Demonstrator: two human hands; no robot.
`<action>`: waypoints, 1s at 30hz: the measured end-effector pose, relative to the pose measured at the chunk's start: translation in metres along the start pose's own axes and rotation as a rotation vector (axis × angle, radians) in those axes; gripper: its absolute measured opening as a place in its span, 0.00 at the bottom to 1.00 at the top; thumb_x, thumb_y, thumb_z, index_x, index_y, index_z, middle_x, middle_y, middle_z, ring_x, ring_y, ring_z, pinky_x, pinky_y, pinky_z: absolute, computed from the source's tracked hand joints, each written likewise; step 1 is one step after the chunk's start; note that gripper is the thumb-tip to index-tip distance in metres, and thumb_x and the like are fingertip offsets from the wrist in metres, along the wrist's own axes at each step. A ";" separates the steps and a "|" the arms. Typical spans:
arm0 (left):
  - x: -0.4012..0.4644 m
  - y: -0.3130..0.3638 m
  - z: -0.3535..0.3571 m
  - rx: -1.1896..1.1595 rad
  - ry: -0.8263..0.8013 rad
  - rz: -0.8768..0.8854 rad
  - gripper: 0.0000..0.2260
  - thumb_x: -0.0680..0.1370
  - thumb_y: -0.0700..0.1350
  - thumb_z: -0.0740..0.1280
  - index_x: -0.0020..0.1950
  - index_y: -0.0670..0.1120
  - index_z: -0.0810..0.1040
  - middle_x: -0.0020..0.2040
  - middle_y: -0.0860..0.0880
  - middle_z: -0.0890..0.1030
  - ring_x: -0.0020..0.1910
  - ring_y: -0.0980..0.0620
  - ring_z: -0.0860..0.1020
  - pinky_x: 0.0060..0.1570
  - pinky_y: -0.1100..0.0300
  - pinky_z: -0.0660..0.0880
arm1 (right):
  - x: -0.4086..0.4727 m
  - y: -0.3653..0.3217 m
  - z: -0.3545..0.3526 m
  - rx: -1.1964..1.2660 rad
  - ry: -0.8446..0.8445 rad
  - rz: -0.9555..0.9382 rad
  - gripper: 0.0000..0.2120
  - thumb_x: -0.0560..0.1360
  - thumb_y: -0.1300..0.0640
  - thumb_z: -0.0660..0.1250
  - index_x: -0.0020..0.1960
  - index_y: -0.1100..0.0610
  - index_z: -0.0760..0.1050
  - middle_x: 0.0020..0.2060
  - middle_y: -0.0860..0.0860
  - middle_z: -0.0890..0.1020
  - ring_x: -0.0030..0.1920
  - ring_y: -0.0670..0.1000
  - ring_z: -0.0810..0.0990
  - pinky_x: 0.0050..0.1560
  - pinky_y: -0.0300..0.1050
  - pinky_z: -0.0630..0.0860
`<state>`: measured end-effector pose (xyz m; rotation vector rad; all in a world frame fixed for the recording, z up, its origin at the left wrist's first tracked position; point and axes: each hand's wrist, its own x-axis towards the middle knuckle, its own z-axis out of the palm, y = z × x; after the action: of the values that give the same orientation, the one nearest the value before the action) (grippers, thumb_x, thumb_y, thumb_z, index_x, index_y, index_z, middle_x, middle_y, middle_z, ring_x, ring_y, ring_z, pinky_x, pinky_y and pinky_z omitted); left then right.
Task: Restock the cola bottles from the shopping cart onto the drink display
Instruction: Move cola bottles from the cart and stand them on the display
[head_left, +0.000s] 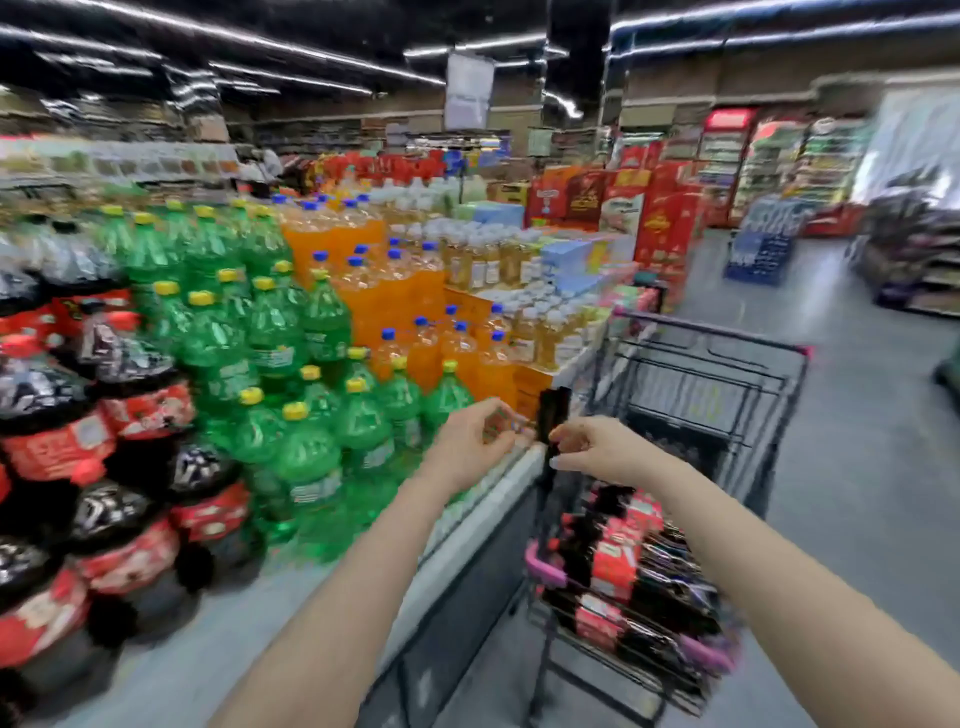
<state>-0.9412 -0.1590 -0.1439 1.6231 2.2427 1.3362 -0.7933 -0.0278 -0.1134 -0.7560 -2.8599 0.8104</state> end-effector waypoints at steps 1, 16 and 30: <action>0.001 0.008 0.020 -0.016 0.020 0.025 0.05 0.74 0.37 0.67 0.50 0.42 0.78 0.42 0.52 0.79 0.39 0.56 0.76 0.42 0.71 0.70 | -0.009 0.020 -0.003 -0.003 0.030 0.013 0.18 0.73 0.53 0.70 0.62 0.55 0.75 0.56 0.50 0.80 0.51 0.46 0.76 0.53 0.38 0.72; 0.076 -0.040 0.238 0.054 -0.376 -0.033 0.12 0.78 0.46 0.65 0.61 0.51 0.74 0.53 0.56 0.76 0.52 0.60 0.75 0.54 0.60 0.74 | -0.024 0.264 0.023 0.090 -0.003 0.309 0.27 0.74 0.51 0.68 0.71 0.53 0.66 0.67 0.48 0.72 0.65 0.47 0.71 0.66 0.42 0.68; 0.133 -0.169 0.351 0.031 -0.794 -0.200 0.23 0.74 0.54 0.70 0.66 0.51 0.71 0.59 0.56 0.71 0.62 0.56 0.72 0.62 0.59 0.70 | 0.051 0.377 0.092 0.171 -0.156 0.662 0.44 0.66 0.42 0.74 0.75 0.44 0.53 0.73 0.52 0.58 0.73 0.53 0.59 0.69 0.48 0.64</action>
<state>-0.9463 0.1459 -0.4201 1.5079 1.8520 0.4680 -0.6905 0.2314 -0.3876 -1.7148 -2.6081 1.1997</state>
